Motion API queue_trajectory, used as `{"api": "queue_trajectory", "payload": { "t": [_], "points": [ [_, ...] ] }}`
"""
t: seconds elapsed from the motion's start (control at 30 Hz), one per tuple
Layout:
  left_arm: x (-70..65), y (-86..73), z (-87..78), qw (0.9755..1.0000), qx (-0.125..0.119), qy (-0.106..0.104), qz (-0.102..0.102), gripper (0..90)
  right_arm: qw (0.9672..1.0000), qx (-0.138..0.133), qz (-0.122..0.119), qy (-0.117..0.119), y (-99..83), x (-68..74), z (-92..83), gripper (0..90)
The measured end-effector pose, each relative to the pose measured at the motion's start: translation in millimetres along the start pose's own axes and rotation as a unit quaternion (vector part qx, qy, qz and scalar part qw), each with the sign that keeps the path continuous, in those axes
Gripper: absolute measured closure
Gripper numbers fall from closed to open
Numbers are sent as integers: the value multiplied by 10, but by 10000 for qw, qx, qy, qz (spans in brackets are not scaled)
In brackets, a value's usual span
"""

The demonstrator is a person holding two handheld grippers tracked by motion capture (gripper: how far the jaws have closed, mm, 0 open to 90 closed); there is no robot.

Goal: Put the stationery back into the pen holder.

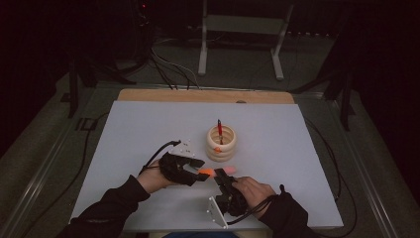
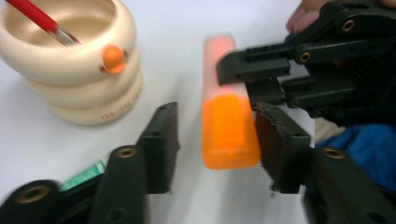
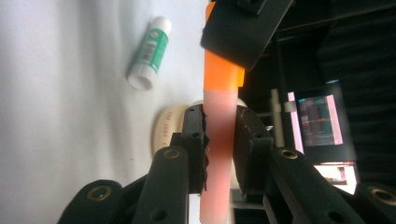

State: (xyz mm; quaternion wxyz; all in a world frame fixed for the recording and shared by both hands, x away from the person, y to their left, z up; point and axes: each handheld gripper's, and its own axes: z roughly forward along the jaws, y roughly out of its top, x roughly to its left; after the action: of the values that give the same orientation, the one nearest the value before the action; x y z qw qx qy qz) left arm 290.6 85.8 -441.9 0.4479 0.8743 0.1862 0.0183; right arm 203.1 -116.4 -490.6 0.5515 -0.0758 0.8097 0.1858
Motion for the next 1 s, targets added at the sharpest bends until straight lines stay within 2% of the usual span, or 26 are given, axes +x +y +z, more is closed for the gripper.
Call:
{"api": "queue_trajectory", "payload": {
  "t": [0.03, 0.1, 0.17, 0.37, 0.43, 0.5, 0.63, 0.77, 0.87, 0.97, 1.0],
  "points": [
    [2, -2, -14, 10000, -42, 29, -14, 473, 10000, 26, 24, 35, -3, -12, -3, 759],
    [-6, -9, -46, 9998, -184, 69, 30, 467, 9996, -16, 250, 139, -19, -51, -6, 760],
    [0, -9, -76, 9995, -310, 82, -38, 458, 9992, 4, 353, 163, -28, -68, -9, 759],
    [20, -18, -173, 9977, -634, 183, -122, 457, 9983, 27, 515, 276, -63, -110, -6, 759],
    [30, -41, -215, 9970, -738, 195, -133, 444, 9969, 32, 684, 392, -82, -135, -5, 759],
    [29, -72, -251, 9961, -839, 264, -110, 415, 9964, 57, 749, 383, -104, -156, -2, 759],
    [33, -126, -323, 9946, -975, 329, -137, 363, 9924, 49, 1085, 573, -157, -249, 1, 759],
    [28, -182, -356, 9936, -1006, 470, -193, 279, 9849, -35, 1576, 717, -222, -378, -1, 759],
    [30, -233, -367, 9928, -1046, 554, -197, 236, 9757, -110, 2051, 763, -277, -498, -11, 759],
    [39, -289, -368, 9915, -1090, 630, -315, 191, 9660, -191, 2446, 814, -339, -629, -27, 759],
    [50, -313, -367, 9920, -1084, 556, -321, 172, 9621, -211, 2591, 826, -357, -668, -28, 759]
  ]
}}
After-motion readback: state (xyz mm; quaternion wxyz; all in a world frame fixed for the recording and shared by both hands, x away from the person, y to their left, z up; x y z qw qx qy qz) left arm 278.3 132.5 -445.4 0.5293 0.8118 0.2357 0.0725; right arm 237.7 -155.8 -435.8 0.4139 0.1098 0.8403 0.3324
